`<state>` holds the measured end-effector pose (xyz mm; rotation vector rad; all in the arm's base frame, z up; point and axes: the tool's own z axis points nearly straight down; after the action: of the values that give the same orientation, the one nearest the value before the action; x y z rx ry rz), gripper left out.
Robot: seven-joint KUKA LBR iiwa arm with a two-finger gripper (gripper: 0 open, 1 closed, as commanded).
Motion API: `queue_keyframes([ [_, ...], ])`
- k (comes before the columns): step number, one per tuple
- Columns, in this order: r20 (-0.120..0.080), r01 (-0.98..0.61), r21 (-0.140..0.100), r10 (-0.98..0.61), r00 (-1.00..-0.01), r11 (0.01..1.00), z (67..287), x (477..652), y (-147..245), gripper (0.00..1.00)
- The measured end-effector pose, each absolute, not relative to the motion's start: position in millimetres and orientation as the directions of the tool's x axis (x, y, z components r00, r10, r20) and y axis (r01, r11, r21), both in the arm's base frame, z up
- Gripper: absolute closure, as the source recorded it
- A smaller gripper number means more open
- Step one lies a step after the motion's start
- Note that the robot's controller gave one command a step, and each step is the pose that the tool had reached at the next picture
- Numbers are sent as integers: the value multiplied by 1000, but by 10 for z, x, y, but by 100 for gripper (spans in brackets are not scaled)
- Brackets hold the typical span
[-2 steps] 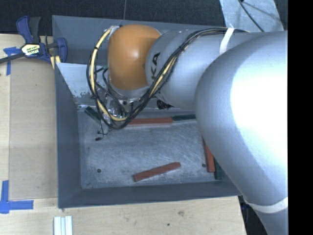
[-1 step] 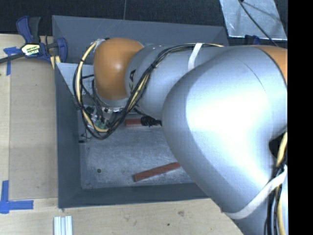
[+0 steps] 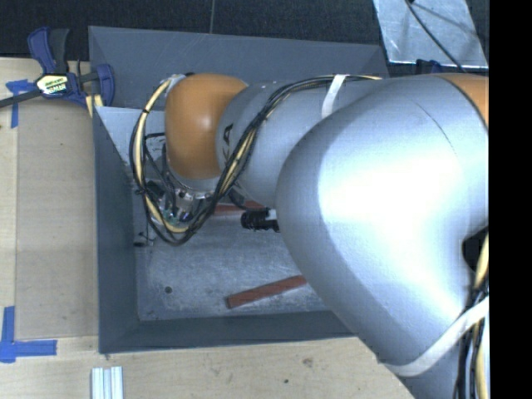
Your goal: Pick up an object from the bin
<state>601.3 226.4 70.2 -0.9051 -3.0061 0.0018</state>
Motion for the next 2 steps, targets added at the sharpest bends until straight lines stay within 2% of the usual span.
queue_keyframes([
  [1,1,552,-1,552,-834,834,705,6019,2266,100],
  [2,-4,552,6,552,-834,834,1376,6041,2259,100],
])
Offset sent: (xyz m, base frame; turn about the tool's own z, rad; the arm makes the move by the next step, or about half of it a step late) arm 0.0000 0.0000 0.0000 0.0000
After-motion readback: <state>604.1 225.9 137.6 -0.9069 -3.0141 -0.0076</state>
